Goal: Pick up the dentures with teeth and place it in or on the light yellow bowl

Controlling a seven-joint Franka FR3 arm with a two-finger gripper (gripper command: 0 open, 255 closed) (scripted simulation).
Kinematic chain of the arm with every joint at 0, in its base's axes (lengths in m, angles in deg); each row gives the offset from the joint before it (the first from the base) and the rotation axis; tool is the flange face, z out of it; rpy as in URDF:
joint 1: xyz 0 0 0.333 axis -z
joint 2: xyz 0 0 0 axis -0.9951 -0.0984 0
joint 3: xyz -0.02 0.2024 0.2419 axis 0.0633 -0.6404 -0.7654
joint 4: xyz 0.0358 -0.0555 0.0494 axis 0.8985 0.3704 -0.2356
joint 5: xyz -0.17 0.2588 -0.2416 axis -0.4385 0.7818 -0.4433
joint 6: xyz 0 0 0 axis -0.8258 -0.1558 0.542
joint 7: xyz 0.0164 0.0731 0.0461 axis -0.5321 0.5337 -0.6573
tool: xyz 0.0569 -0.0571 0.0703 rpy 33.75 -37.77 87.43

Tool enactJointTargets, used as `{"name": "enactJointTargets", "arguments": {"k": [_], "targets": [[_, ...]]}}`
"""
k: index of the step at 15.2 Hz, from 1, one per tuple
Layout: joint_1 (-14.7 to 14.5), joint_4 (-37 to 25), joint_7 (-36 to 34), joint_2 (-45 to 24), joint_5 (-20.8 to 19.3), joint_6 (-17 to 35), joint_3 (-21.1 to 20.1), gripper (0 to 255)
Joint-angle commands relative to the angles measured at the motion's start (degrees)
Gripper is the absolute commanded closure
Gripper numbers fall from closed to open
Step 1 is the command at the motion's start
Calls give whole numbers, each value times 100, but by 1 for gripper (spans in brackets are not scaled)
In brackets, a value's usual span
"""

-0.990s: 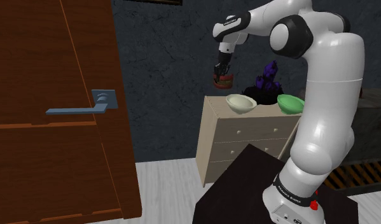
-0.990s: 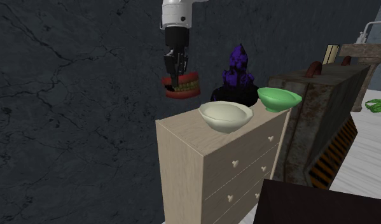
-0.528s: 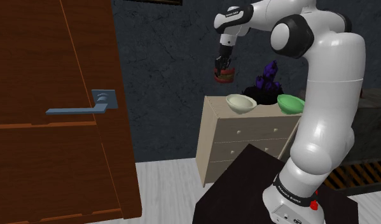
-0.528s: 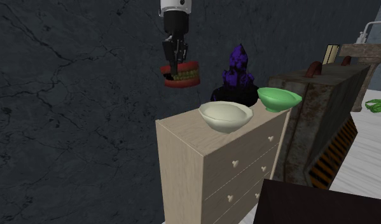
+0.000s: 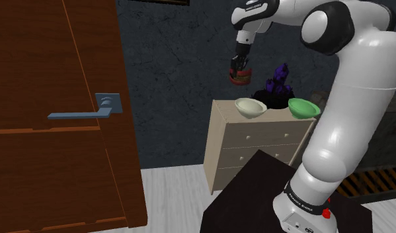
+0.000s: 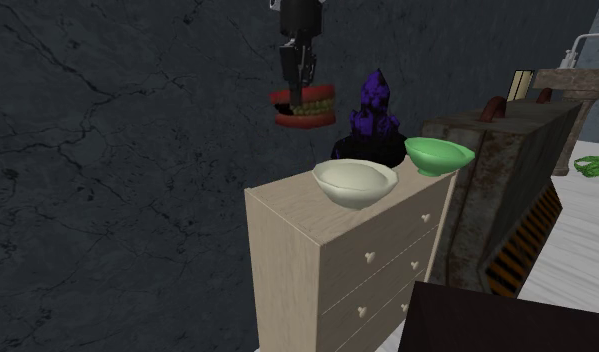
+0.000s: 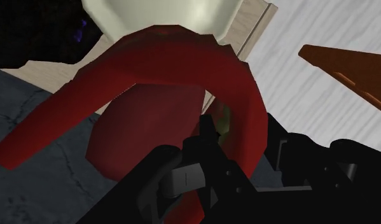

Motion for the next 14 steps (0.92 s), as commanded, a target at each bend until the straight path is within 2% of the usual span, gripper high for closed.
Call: {"name": "enactJointTargets", "arguments": {"k": [1,9,14], "targets": [[-43,650,-6,546,-206,154,39,255],[82,2320,-92,2316,-923,196,57,255],[96,2670,-64,2278,-917,581,77,255]]}}
